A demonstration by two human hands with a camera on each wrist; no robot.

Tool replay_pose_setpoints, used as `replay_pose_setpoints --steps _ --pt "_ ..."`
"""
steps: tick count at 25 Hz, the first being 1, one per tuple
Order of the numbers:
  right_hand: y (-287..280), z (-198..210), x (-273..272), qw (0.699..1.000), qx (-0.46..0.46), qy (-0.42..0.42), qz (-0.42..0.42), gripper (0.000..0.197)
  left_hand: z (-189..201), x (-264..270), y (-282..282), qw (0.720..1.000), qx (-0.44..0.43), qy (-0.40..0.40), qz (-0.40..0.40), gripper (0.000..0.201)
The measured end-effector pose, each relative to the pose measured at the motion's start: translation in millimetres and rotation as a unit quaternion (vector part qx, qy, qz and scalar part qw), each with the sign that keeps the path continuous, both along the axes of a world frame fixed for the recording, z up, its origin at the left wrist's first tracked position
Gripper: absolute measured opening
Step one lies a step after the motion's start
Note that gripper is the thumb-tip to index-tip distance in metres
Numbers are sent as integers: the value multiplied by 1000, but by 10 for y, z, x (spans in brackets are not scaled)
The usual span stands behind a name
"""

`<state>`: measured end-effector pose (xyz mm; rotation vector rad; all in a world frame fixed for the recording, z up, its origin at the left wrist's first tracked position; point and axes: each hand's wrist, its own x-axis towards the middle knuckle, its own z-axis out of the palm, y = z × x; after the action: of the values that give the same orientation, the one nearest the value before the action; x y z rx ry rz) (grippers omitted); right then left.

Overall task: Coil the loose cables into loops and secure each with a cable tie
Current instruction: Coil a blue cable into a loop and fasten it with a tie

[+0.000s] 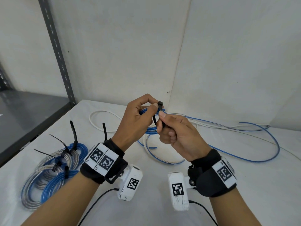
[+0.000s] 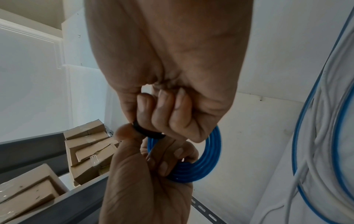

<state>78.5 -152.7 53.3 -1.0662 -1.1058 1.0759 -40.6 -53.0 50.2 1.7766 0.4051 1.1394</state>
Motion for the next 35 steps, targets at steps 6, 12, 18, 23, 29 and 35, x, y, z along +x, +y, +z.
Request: replay_pose_setpoints --steps 6,12,18,23,29,35 --pt "6 37 10 997 4 74 -38 43 -10 -4 -11 997 71 21 20 16" --pt "12 73 1 950 43 -87 -297 25 -29 -4 3 999 31 40 -19 17" --pt "-23 57 176 973 5 -16 -232 11 -68 36 -112 994 -6 78 -76 18" --pt "25 31 469 924 44 40 -377 9 -49 85 -286 985 -21 104 -137 21" --pt "76 -51 406 918 48 -13 -394 10 -63 126 -328 983 -26 119 -139 21" --pt "-35 92 346 955 2 58 -290 13 -96 145 -381 989 20 92 -116 29"
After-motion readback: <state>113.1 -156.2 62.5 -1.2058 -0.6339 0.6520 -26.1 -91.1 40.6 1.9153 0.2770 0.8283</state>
